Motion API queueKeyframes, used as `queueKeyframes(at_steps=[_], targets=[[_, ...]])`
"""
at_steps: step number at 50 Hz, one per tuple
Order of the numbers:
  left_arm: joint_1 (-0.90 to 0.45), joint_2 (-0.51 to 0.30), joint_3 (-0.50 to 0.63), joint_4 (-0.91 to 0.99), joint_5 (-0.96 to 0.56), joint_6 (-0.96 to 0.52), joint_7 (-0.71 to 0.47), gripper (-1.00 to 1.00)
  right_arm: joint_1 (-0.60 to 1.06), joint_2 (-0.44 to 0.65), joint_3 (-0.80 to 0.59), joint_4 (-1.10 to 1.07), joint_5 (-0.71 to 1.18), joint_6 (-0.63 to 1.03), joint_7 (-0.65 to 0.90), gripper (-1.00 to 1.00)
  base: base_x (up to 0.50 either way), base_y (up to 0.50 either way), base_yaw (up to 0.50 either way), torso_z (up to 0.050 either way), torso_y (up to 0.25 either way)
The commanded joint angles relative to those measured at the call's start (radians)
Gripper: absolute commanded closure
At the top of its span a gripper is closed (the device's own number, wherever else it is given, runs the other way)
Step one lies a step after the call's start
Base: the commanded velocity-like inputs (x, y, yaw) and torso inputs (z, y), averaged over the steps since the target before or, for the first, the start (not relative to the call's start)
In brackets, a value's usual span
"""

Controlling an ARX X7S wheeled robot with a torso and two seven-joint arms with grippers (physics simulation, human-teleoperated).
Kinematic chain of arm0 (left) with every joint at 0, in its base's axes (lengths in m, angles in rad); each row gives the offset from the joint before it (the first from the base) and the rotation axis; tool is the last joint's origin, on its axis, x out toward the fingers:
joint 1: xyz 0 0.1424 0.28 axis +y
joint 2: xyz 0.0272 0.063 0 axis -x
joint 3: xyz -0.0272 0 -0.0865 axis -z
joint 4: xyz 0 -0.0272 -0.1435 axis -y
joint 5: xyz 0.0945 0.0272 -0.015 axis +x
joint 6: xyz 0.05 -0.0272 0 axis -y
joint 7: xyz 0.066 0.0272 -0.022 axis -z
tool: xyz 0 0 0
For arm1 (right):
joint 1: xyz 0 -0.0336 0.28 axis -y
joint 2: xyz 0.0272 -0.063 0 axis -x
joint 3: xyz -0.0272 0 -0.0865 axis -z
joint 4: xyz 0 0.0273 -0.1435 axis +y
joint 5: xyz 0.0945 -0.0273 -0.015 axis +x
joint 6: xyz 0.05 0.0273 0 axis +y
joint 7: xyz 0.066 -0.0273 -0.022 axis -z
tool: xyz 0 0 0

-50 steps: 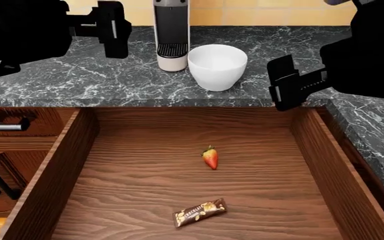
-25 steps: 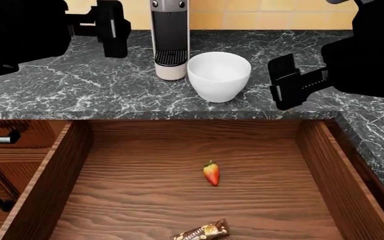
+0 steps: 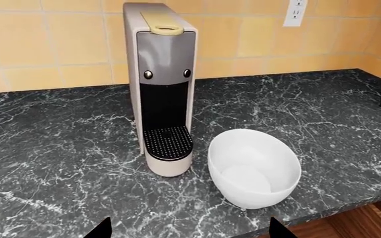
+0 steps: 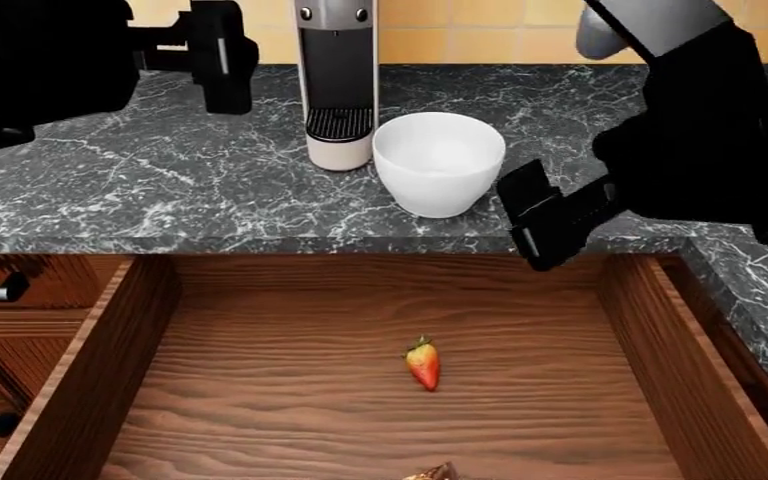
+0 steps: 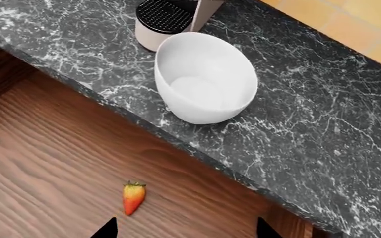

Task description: Place the bar in the bowl and close the drawer.

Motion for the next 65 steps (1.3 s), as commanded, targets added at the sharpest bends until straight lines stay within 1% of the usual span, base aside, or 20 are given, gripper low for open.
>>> queueKeyframes(at_steps=[1, 4, 6, 7, 10, 14, 18, 21, 25, 28, 39, 43, 50, 54, 57, 65], targets=[[-0.009, -0.012, 0.003, -0.003, -0.002, -0.004, 0.002, -1.0, -0.002, -0.101, -0.044, 0.059, -0.02, 0.146, -0.112, -1.0, 0.0, 0.0, 0.0, 0.0, 0.0], [-0.012, -0.02, 0.002, 0.0, -0.005, -0.006, 0.001, -1.0, -0.022, -0.138, -0.063, 0.086, -0.051, 0.194, -0.199, -1.0, 0.0, 0.0, 0.0, 0.0, 0.0], [-0.009, -0.022, 0.003, -0.004, 0.008, -0.005, 0.012, -1.0, -0.034, -0.158, -0.052, 0.077, -0.16, 0.197, -0.34, -1.0, 0.0, 0.0, 0.0, 0.0, 0.0], [-0.007, -0.022, 0.004, -0.007, 0.014, -0.004, 0.018, -1.0, -0.025, -0.166, -0.078, 0.079, -0.203, 0.198, -0.412, -1.0, 0.0, 0.0, 0.0, 0.0, 0.0], [-0.004, -0.024, 0.006, -0.012, 0.025, -0.003, 0.03, -1.0, -0.019, -0.197, -0.096, 0.065, -0.364, 0.193, -0.604, -1.0, 0.0, 0.0, 0.0, 0.0, 0.0], [-0.004, -0.023, 0.01, -0.023, 0.045, -0.002, 0.049, -1.0, -0.042, -0.217, -0.093, -0.039, -0.559, 0.179, -0.827, -1.0, 0.0, 0.0, 0.0, 0.0, 0.0], [-0.004, -0.02, 0.014, -0.023, 0.049, -0.001, 0.054, -1.0, -0.055, -0.231, -0.128, -0.096, -0.721, 0.147, -0.975, -1.0, 0.0, 0.0, 0.0, 0.0, 0.0], [-0.001, -0.017, 0.018, -0.023, 0.056, -0.001, 0.061, -1.0, -0.072, -0.24, -0.167, -0.139, -0.822, 0.106, -1.042, -1.0, 0.0, 0.0, 0.0, 0.0, 0.0], [-0.001, -0.014, 0.022, -0.023, 0.061, -0.003, 0.069, -1.0, -0.098, -0.254, -0.195, -0.172, -0.886, 0.056, -1.093, -1.0, 0.0, 0.0, 0.0, 0.0, 0.0], [-0.002, -0.017, 0.022, -0.027, 0.062, -0.002, 0.073, -1.0, -0.117, -0.262, -0.204, -0.198, -0.896, 0.029, -1.123, -1.0, 0.0, 0.0, 0.0, 0.0, 0.0], [-0.003, -0.03, 0.019, -0.02, 0.048, -0.002, 0.069, -1.0, -0.155, -0.309, -0.191, -0.269, -0.788, 0.014, -1.097, -1.0, 0.0, 0.0, 0.0, 0.0, 0.0], [0.003, -0.033, 0.02, -0.019, 0.053, 0.002, 0.074, -1.0, -0.18, -0.323, -0.201, -0.275, -0.786, 0.0, -1.095, -1.0, 0.0, 0.0, 0.0, 0.0, 0.0], [0.004, -0.035, 0.022, -0.018, 0.055, 0.004, 0.075, -1.0, -0.237, -0.352, -0.238, -0.247, -0.792, -0.009, -1.03, -1.0, 0.0, 0.0, 0.0, 0.0, 0.0], [0.004, -0.038, 0.024, -0.017, 0.056, 0.004, 0.077, -1.0, -0.263, -0.364, -0.257, -0.238, -0.806, -0.019, -1.023, -1.0, 0.0, 0.0, 0.0, 0.0, 0.0], [0.005, -0.04, 0.024, -0.014, 0.054, 0.004, 0.077, -1.0, -0.282, -0.364, -0.258, -0.231, -0.806, -0.033, -1.013, -1.0, 0.0, 0.0, 0.0, 0.0, 0.0], [0.015, -0.043, 0.027, -0.011, 0.06, 0.009, 0.085, -1.0, -0.359, -0.358, -0.263, -0.204, -0.78, -0.069, -0.93, -1.0, 0.0, 0.0, 0.0, 0.0, 0.0]])
